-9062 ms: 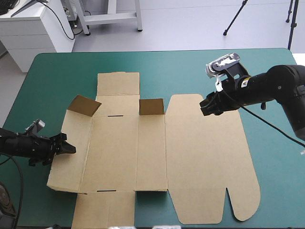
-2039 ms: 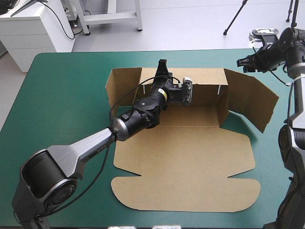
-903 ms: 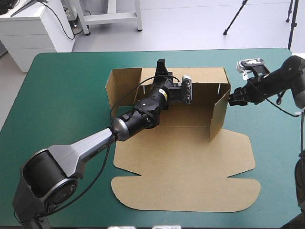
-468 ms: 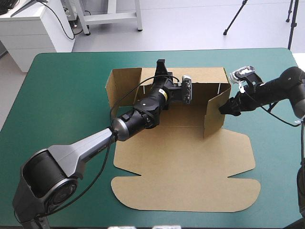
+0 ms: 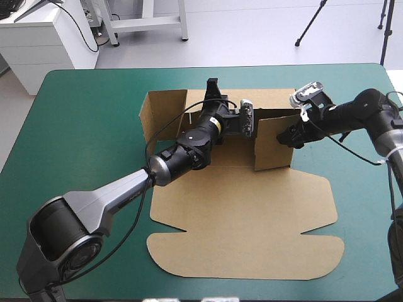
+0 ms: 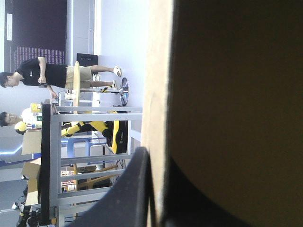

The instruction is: Fold the box

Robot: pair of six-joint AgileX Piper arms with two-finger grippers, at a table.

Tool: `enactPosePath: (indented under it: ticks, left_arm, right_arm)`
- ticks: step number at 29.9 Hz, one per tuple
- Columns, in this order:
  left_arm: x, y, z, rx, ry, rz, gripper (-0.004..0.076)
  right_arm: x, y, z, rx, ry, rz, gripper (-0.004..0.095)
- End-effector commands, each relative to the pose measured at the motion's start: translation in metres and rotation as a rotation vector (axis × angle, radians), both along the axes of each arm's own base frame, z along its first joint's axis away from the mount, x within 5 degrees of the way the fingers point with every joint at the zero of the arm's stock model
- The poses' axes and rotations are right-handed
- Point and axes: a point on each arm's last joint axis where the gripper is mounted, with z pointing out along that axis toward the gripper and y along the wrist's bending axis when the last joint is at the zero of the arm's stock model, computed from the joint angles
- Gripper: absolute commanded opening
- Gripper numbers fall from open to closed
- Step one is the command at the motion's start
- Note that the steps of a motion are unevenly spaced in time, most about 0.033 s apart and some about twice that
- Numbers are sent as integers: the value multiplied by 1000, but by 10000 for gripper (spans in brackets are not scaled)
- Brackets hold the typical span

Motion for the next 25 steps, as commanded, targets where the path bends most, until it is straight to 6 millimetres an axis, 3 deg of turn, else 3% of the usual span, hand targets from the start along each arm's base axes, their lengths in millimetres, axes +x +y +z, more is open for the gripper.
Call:
enactPosePath:
  ticks: [1,12,18,22,25]
  left_arm:
    - [-9,0,26,-53,-57,-20,-10]
    - [-8,0,29,-50,-103,-16,-10]
    - [-7,1,32,-53,-136,-12,-10]
    - [-7,1,32,-53,-136,-12,-10]
    - [-7,1,32,-53,-136,-12,-10]
  right_arm:
    - [-2,8,25,38,-112,-51,641]
    - [1,7,26,63,-118,-108,493]
    - [1,7,26,65,-116,-107,246]
    - [1,8,26,65,-112,-105,28]
    - [1,8,26,66,-112,-105,-22]
